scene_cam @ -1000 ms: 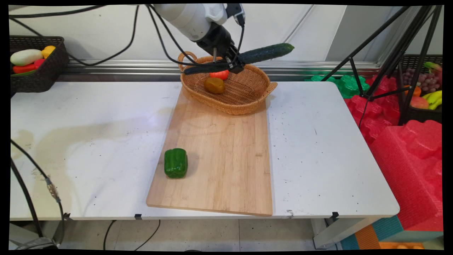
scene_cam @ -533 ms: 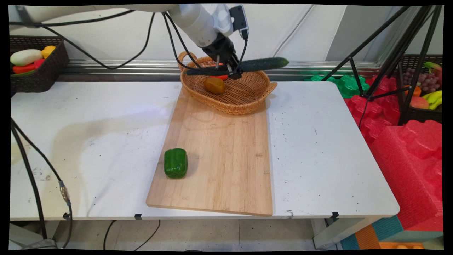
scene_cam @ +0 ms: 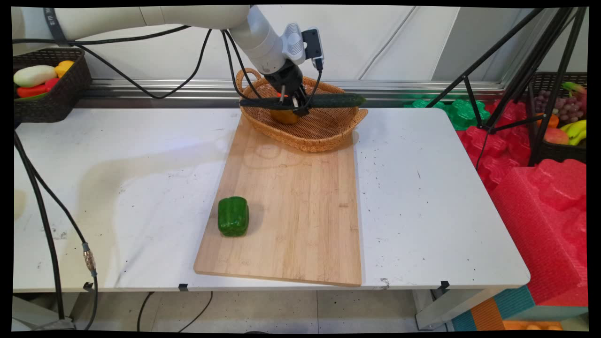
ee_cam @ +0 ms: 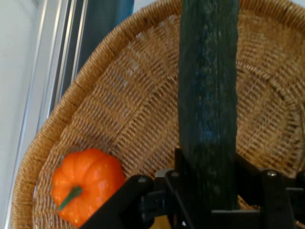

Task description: Place the picked object in the vegetable basket

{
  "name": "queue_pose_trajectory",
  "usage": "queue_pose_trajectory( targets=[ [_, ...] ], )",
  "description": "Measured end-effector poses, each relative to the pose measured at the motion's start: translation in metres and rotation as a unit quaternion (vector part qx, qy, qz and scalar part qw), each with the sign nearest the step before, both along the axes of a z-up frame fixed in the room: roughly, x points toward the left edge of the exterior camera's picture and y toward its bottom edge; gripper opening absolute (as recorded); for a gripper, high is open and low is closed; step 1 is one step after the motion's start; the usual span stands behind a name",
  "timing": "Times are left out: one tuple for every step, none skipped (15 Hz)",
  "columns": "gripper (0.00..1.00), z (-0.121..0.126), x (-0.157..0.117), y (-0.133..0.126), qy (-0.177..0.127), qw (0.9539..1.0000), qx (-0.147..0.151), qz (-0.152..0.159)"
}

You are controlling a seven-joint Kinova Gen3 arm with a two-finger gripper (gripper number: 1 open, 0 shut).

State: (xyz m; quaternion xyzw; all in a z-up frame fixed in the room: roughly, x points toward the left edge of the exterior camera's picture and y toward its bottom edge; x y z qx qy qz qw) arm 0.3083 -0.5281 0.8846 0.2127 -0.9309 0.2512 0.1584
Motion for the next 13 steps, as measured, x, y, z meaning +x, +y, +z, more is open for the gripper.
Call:
queue_pose_trajectory(
  targets=[
    [0.00, -0.003, 0.002, 0.000, -0.004, 1.0000, 0.003, 0.003],
    [0.00, -0.006, 0.004, 0.001, -0.008, 0.9999, 0.006, 0.006],
    [0.00, -0.008, 0.005, 0.001, -0.011, 0.9999, 0.009, 0.008],
    [0.00, -0.010, 0.006, 0.001, -0.015, 0.9998, 0.012, 0.009],
    [0.00, -0.012, 0.006, 0.002, -0.018, 0.9997, 0.014, 0.009],
    [0.00, -0.013, 0.006, 0.002, -0.020, 0.9996, 0.015, 0.009],
    [0.00, -0.014, 0.006, 0.002, -0.022, 0.9996, 0.017, 0.008],
    [1.00, -0.015, 0.006, 0.003, -0.023, 0.9995, 0.017, 0.008],
    [1.00, -0.015, 0.006, 0.003, -0.025, 0.9995, 0.017, 0.008],
    [1.00, -0.015, 0.005, 0.003, -0.026, 0.9995, 0.017, 0.008],
    [1.00, -0.015, 0.004, 0.003, -0.027, 0.9995, 0.015, 0.008],
    [1.00, -0.014, 0.003, 0.004, -0.028, 0.9995, 0.012, 0.008],
    [1.00, -0.012, 0.003, 0.005, -0.029, 0.9995, 0.010, 0.008]
  ],
)
